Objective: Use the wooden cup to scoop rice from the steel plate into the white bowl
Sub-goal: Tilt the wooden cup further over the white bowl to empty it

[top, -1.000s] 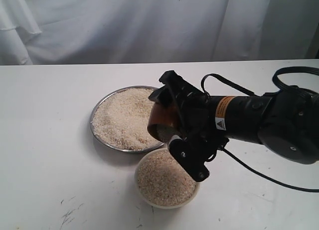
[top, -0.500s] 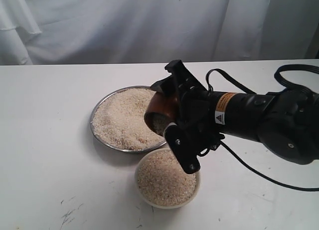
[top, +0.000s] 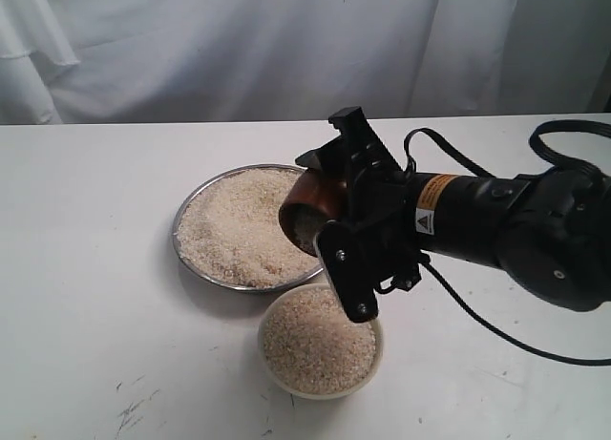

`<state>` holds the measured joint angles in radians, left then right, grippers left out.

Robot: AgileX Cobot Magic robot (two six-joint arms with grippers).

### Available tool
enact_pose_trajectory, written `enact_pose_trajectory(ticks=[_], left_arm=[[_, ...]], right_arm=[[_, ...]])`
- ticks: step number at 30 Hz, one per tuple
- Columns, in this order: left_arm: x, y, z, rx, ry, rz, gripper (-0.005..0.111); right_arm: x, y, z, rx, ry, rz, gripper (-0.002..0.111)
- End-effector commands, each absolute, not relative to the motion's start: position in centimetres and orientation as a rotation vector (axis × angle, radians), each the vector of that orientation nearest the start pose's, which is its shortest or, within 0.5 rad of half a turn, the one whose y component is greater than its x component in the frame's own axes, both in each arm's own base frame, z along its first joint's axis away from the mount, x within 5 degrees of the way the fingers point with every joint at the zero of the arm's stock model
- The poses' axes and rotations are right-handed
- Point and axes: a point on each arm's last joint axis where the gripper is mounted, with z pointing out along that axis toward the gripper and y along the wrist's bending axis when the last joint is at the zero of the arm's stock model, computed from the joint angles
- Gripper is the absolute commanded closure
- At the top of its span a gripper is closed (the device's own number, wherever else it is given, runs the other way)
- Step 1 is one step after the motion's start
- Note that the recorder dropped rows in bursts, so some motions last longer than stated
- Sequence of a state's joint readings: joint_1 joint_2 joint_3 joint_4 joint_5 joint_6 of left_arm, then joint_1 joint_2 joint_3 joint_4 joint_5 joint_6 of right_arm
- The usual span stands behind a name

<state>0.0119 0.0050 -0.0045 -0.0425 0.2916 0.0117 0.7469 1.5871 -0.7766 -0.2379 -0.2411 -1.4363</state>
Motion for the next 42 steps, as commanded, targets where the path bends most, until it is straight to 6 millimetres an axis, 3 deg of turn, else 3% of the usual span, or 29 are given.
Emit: enact_pose_trajectory(ticks=[1,11,21,25,33,42], left_arm=[[5.5,-0.1,18.7,-0.03,1.768,-0.027,0.107],[5.5,-0.1,18.7,-0.03,1.768,-0.027,0.107],[5.5,-0.1,18.7,-0.03,1.768,-0.027,0.107],[5.5,-0.1,18.7,-0.03,1.768,-0.027,0.107],[5.5,-0.1,18.7,-0.03,1.768,-0.027,0.107],[5.5,-0.1,18.7,-0.03,1.768,-0.027,0.107]], right_arm=[[24.1,22.1,21.6,-1.941,0.756,-0.468,0.108],[24.2,21.9,19.9,-2.115,0.623,-0.511,0.108],[24.0,22.1,19.8,-2.214,0.515,-0.567,0.108],[24.0,22.6,20.3,-2.215,0.499,-0.58,0.108],[23.7,23.0,20.8,-2.135,0.634,-0.507,0.108],[23.6,23.4,21.2,-2.092,0.605,-0.493,0.108]])
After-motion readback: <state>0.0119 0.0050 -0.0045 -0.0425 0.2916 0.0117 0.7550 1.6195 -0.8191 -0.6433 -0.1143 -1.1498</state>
